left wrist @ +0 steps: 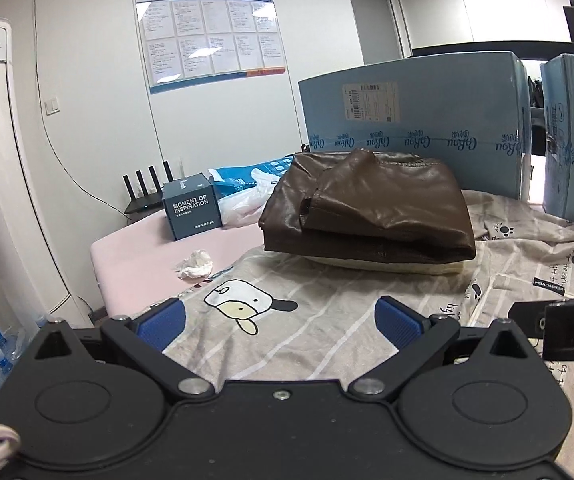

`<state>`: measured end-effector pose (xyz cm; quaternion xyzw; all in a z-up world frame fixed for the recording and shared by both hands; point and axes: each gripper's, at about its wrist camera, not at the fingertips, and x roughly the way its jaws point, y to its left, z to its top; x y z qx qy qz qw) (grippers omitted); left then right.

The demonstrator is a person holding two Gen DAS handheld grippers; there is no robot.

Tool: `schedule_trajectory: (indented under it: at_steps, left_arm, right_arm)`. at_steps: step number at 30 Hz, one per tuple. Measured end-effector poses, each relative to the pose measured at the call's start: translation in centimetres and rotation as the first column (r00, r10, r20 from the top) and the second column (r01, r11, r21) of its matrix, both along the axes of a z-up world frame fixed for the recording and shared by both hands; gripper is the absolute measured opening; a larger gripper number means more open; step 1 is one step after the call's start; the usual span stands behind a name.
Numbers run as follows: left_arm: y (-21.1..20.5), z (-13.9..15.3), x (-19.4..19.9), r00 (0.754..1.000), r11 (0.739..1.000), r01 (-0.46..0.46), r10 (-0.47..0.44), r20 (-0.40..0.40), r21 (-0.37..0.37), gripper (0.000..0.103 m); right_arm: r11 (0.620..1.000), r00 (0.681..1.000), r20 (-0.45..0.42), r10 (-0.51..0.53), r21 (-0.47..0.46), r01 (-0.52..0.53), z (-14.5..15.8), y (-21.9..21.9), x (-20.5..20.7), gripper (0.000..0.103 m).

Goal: Fold clothes

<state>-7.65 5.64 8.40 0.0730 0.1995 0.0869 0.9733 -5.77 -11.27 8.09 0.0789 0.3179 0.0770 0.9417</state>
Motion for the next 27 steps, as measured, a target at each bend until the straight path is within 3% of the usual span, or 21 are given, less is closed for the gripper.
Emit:
schedule_trajectory:
  at_steps: [7,18,27]
  left_arm:
    - [0.1,0.2,-0.2,1.000,1.000,0.003,-0.003,-0.010,-0.012,0.103]
    - [1.4,0.5,-0.4,0.999,0.994,-0.003,0.000,-0.032,-0.110,0.103]
    - [1.5,0.3,-0.3,0.999,0.994,-0.007,0.002,-0.042,-0.112,0.103]
  right_arm:
    - [1.000,1.000,-0.012,-0.001,-0.016,0.001,-0.4,0.1,0.3,0.103]
    - [0.998,1.000,-0.017,-0.015,-0.065,0.014,-1.2,0.6,0.4,0.103]
    - [0.996,1.000,0.003,-0.002,-0.091,0.002,-1.1,1.1,0.1,0.103]
